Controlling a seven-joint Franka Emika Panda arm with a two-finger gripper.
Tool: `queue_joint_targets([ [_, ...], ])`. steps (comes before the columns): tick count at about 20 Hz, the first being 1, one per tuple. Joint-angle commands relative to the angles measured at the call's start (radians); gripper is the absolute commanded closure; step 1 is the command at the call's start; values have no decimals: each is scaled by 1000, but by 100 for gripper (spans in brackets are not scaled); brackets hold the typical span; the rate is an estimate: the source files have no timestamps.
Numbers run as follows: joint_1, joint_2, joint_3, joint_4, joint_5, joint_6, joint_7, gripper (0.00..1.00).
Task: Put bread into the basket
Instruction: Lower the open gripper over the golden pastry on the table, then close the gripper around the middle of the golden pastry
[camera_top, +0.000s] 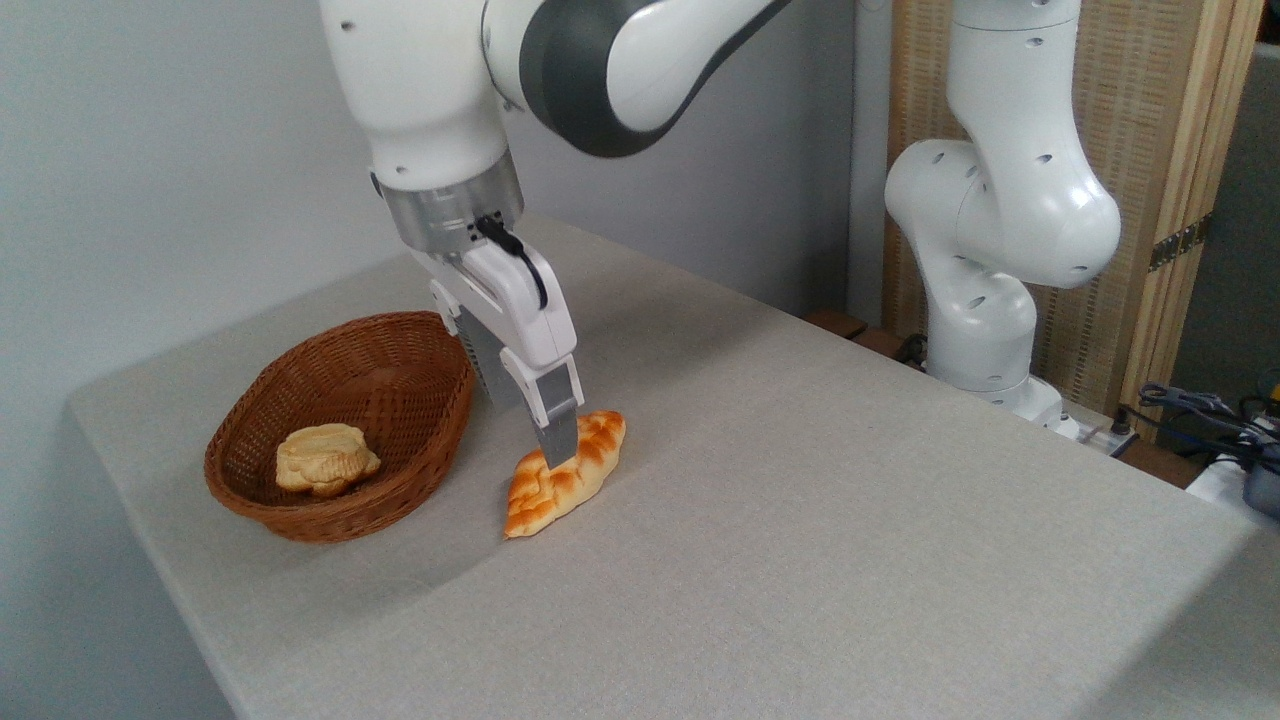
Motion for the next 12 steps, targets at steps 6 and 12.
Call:
queue_joint_targets([
  [6, -75, -52, 6, -204, -3, 140, 1, 0],
  [12, -107, -26, 6, -235, -5, 178, -76, 0],
])
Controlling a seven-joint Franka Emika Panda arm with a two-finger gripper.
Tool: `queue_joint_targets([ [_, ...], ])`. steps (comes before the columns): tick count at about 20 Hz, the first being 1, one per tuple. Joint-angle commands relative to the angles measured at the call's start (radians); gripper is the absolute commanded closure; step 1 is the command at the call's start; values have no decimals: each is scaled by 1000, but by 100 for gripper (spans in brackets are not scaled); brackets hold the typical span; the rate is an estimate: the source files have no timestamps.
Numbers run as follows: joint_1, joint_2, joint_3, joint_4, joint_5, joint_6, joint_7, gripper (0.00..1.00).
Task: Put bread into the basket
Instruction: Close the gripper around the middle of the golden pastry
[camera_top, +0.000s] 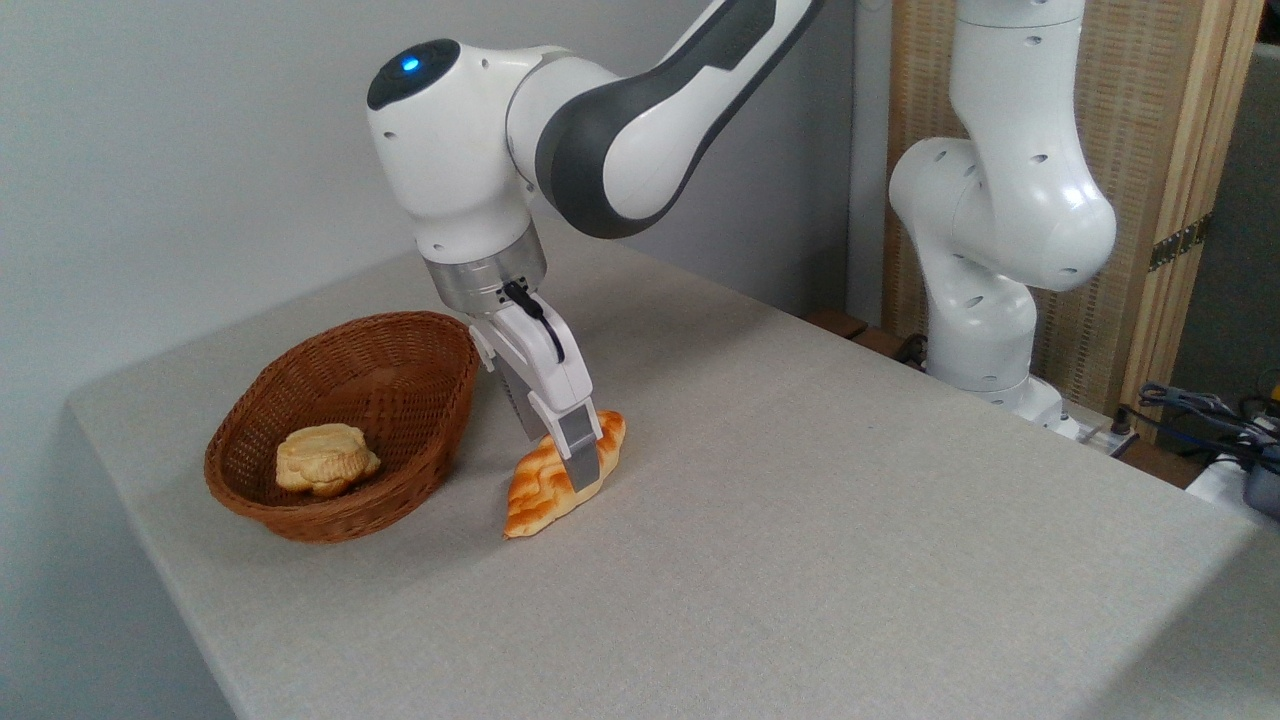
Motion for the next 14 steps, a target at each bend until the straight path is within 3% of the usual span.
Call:
queue_joint_targets([
  [1, -32, 3, 8, -28, -5, 33, -46, 0],
  [7, -38, 22, 8, -28, -3, 42, -64, 0],
  [8, -38, 22, 8, -28, -3, 41, -64, 11],
  [9, -38, 22, 8, -28, -3, 41, -64, 25],
  [10, -38, 22, 8, -26, -3, 41, -64, 46],
  [11, -38, 22, 8, -26, -3, 41, -63, 57],
  [14, -38, 20, 8, -26, -3, 36, -60, 61],
])
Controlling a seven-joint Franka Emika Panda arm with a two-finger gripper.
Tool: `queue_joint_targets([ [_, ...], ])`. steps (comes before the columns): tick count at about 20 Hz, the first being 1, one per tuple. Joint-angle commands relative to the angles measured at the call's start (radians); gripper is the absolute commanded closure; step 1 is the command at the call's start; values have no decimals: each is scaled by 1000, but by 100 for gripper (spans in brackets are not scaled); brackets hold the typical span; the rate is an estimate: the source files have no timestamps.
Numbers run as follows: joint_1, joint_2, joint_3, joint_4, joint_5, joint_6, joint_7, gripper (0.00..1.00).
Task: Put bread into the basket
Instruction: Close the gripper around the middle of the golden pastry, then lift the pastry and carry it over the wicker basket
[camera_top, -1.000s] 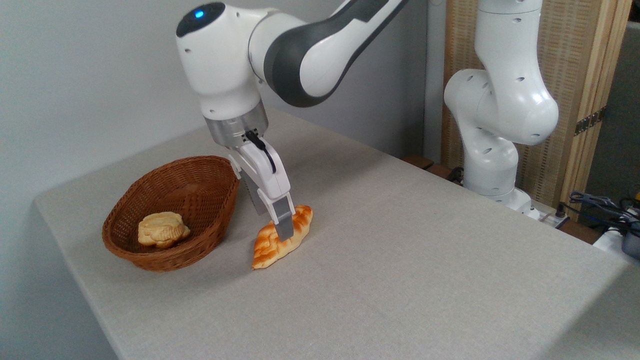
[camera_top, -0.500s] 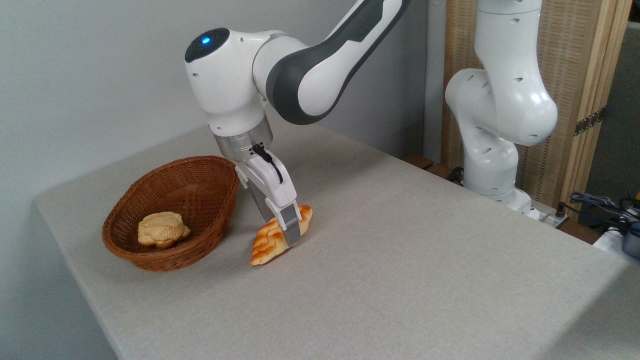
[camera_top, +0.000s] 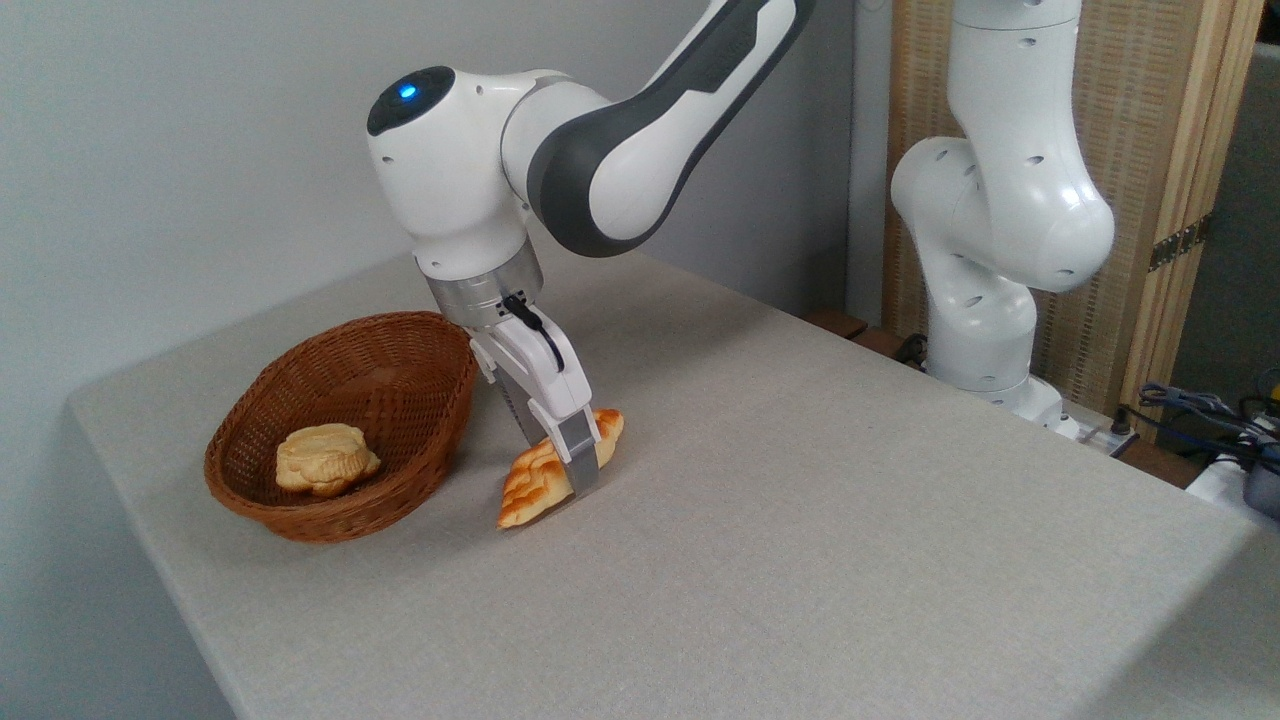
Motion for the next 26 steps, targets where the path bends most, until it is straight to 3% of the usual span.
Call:
queue_joint_targets([
  [1, -10, -1, 8, -8, -3, 10, -8, 61],
  [17, -10, -16, 8, -5, -3, -30, -1, 61],
  [23, -7, -59, 22, 96, -8, -156, -1, 61],
  [24, -7, -62, 20, 117, -15, -157, -8, 61],
  [26, -7, -64, 11, 171, -76, -156, -50, 61],
])
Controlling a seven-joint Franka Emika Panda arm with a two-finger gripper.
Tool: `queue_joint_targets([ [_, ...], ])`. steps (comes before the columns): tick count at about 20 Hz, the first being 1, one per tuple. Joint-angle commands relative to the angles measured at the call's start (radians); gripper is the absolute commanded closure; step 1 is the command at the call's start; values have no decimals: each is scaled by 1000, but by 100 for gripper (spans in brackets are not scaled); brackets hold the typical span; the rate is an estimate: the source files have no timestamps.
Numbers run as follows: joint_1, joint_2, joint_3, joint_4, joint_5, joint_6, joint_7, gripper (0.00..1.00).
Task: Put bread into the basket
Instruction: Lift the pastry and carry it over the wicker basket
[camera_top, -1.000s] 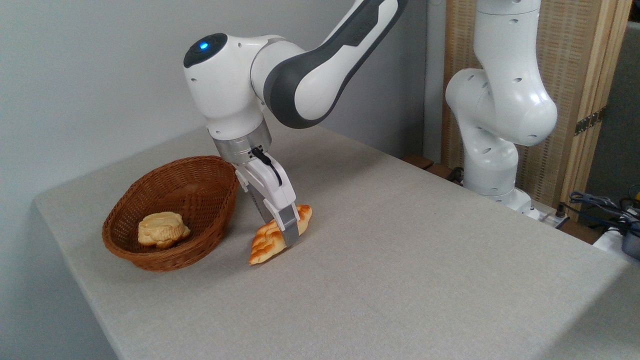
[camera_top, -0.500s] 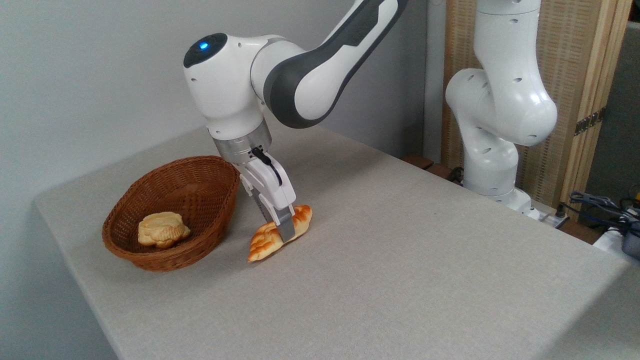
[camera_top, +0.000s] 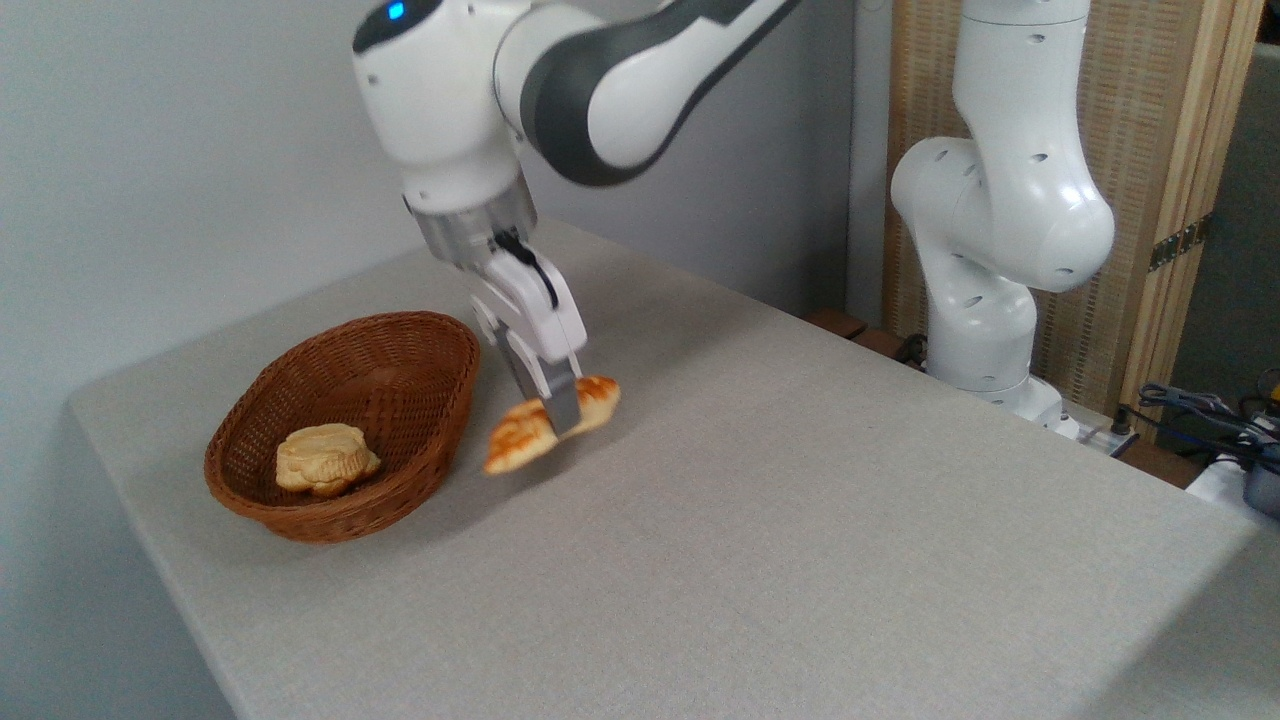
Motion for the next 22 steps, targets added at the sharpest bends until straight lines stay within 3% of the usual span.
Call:
queue_joint_targets([
  [1, -9, -2, -1, 102, -87, -18, -81, 61],
  [5, -11, 23, -62, 139, -180, 103, -219, 59],
  [9, -11, 82, -119, 139, -191, 304, -335, 51],
  [10, -11, 98, -128, 138, -196, 348, -339, 41],
  [12, -11, 127, -151, 135, -193, 407, -347, 10],
  [13, -11, 141, -156, 135, -191, 425, -347, 1],
  [17, -12, 187, -177, 135, -190, 494, -347, 0],
  [22, -12, 193, -178, 133, -182, 488, -346, 0],
])
